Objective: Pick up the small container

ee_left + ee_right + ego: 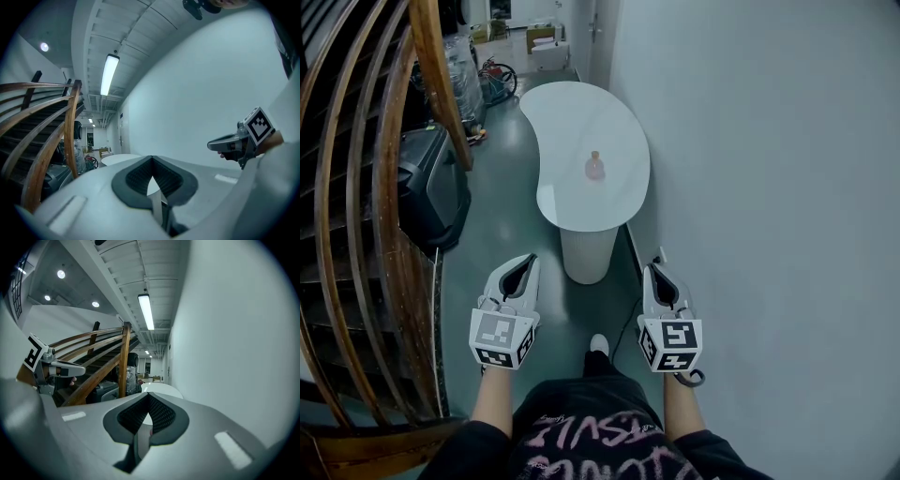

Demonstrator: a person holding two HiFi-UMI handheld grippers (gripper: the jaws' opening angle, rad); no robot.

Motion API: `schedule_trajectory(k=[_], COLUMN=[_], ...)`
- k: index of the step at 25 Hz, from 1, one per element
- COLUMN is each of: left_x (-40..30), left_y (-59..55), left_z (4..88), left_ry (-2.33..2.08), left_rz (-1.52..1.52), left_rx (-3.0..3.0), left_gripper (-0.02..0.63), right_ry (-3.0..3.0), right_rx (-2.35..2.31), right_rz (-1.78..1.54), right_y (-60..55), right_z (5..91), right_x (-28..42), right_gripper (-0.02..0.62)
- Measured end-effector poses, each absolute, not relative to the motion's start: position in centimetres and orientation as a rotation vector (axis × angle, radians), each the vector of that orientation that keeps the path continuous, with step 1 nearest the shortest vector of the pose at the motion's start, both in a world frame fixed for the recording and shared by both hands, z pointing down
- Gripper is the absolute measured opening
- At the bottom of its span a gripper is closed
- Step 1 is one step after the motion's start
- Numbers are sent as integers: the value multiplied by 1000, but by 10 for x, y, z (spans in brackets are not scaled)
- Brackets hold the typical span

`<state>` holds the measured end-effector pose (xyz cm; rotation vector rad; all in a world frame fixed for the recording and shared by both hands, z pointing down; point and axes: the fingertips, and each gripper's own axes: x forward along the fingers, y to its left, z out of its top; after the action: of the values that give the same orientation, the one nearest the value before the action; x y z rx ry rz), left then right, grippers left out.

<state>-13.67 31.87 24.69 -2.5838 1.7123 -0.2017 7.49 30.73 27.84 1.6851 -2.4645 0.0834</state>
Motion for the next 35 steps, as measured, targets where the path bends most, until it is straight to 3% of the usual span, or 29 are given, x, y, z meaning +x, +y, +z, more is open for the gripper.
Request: schedule_trajectory(k=[11, 35], left_x=[-144, -137], left_y=[296, 170], left_z=[247, 297], left_ry=[1671, 1696], left_rz=[-104, -226], left_rx=[-2612, -2676], left_gripper=[2, 2], right_ry=[-2465, -2437], right_rx=[1704, 1659], right_rz=[53, 137], right_y=[284, 157], right_z=[280, 320], right_x=[66, 70], right_gripper=[11, 11])
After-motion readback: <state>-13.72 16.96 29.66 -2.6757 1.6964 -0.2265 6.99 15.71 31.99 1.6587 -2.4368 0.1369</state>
